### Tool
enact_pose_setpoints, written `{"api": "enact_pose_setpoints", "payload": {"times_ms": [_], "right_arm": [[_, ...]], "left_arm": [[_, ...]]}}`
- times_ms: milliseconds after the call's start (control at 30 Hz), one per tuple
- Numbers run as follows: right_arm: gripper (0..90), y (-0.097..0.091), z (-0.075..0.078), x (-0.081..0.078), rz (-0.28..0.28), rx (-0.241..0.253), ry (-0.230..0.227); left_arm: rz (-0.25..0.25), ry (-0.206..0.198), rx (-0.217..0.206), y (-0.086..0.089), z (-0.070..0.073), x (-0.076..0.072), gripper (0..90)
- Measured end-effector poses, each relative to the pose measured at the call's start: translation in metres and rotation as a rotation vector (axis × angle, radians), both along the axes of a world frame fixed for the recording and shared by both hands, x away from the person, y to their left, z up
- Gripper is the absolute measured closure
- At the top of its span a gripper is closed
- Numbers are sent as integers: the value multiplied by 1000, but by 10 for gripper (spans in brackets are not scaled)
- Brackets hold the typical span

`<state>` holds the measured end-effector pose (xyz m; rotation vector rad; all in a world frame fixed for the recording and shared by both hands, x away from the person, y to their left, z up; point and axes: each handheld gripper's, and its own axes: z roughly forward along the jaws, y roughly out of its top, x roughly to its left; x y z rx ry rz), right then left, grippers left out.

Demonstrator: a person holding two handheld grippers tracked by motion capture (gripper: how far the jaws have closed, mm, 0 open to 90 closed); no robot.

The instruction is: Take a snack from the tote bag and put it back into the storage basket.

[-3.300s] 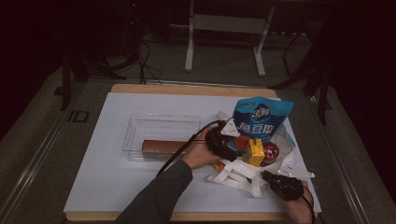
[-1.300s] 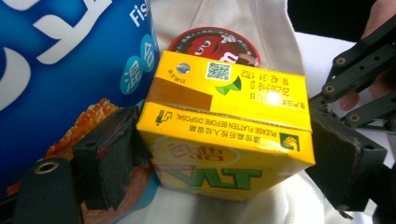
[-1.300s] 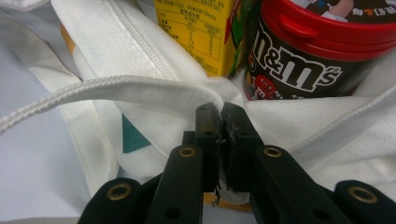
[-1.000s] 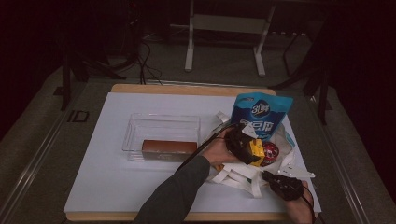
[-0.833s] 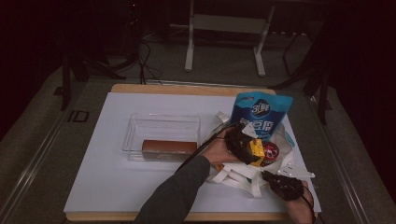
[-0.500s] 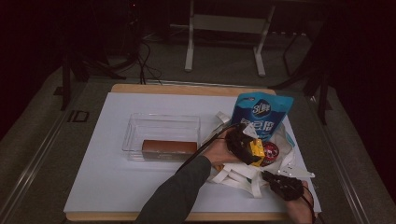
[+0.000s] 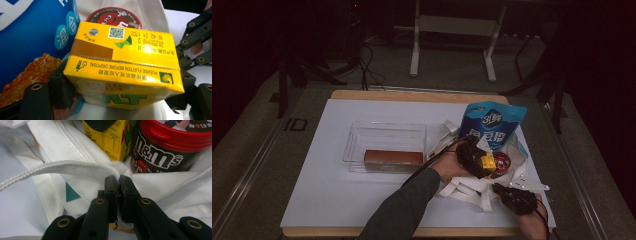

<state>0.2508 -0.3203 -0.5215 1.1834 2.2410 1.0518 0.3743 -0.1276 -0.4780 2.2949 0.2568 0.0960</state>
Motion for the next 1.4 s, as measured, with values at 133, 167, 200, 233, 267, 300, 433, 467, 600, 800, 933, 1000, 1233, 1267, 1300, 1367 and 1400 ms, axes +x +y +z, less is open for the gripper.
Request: {"api": "enact_pose_setpoints", "payload": {"times_ms": [133, 167, 200, 233, 267, 300, 433, 467, 600, 800, 933, 1000, 1233, 1267, 1300, 1367, 1400], "right_arm": [[852, 0, 0, 0, 0, -1, 0], [852, 0, 0, 0, -1, 1, 0], [852, 0, 0, 0, -1, 0, 0], [852, 0, 0, 0, 0, 1, 0], [852, 0, 0, 0, 0, 2, 0], [852, 0, 0, 0, 0, 2, 0], [852, 0, 0, 0, 2, 2, -1], [852, 0, 0, 0, 2, 2, -1], [852, 0, 0, 0, 1, 3, -1], [852, 0, 0, 0, 0, 3, 0], [853, -1, 0, 0, 0, 5, 0], [852, -1, 0, 0, 0, 5, 1], [852, -1, -1, 0, 0, 7, 1], [852, -1, -1, 0, 0, 7, 1], [852, -1, -1, 0, 0, 7, 1], [852, -1, 0, 0, 0, 6, 1], [852, 0, -1, 0, -1, 6, 1]], "left_arm": [[-6, -12, 15, 0, 1, -1, 273], [-7, -14, 18, 1, 1, -1, 279], [-9, -16, 19, 1, 1, -1, 282], [-9, -16, 19, 1, 1, -1, 284], [-8, -17, 20, 1, 1, -1, 286], [-7, -17, 20, 1, 1, -2, 286], [-1, -23, 25, 1, 2, -3, 289], [1, -25, 28, 1, 2, -4, 289], [10, -31, 38, 1, 4, -5, 289], [22, -23, 36, 3, 7, -5, 289], [28, -22, 38, 6, 11, -5, 289], [37, -16, 29, 7, 13, -5, 289], [47, -27, 18, 14, 24, -7, 289], [53, -22, 9, 16, 26, -7, 289], [54, -23, 9, 17, 28, -7, 289], [62, -14, -2, 21, 32, -7, 289], [63, -16, -4, 22, 33, -8, 289]]}}
